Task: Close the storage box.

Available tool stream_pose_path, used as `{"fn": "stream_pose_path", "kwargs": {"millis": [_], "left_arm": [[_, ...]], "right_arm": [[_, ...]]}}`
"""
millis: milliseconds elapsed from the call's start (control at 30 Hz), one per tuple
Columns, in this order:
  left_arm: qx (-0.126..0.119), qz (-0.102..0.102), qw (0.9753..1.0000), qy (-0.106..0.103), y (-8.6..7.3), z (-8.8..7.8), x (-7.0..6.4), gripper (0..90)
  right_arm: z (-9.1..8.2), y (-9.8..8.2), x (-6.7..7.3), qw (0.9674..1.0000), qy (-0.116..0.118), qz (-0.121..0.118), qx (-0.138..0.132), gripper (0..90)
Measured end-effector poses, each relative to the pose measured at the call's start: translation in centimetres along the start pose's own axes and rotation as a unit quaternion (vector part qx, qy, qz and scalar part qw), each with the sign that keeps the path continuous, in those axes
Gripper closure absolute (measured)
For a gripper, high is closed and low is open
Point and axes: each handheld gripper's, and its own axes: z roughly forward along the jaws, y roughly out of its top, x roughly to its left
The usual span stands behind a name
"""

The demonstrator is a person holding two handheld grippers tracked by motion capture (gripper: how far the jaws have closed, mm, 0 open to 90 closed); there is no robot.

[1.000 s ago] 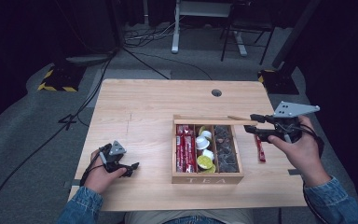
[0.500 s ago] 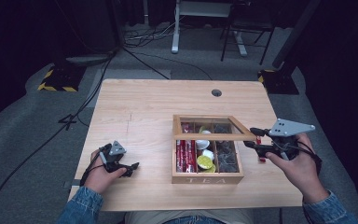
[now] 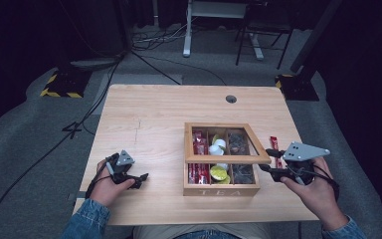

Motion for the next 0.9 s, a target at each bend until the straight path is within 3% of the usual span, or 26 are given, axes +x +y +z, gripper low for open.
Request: {"fn": "stream_pose_path", "kwargs": {"millis": [433,900], "left_arm": [[0.0,0.0,1.0,0.0,0.0,0.0,0.0,11.4],[0.0,0.0,1.0,0.0,0.0,0.0,0.0,11.5]], "right_arm": [[0.5,-1.8,1.2,0.9997,-0.001,-0.008,0.022,46.1],[1.3,-3.1,1.9,0.9983,0.022,0.003,0.053,46.1]]}}
